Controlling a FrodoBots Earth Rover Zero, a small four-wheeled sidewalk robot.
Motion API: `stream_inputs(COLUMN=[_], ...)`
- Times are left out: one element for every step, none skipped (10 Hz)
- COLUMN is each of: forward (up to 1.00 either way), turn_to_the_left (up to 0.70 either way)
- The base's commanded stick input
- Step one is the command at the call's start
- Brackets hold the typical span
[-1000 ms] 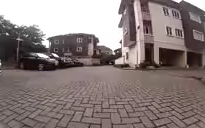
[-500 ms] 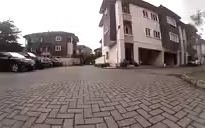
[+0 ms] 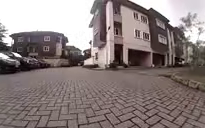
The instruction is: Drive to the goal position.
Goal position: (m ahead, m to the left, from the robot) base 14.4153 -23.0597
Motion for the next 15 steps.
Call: stream_inputs(forward=[0.50,0.50,0.50,0.50,0.50,0.50,0.50,0.50,0.50,0.50,0.50,0.50,0.50,0.50,0.50], turn_to_the_left=[0.00,0.00,0.00,0.00,-0.35,-0.02,0.00,0.00,0.00,0.00,0.00,0.00,0.00,0.00,0.00])
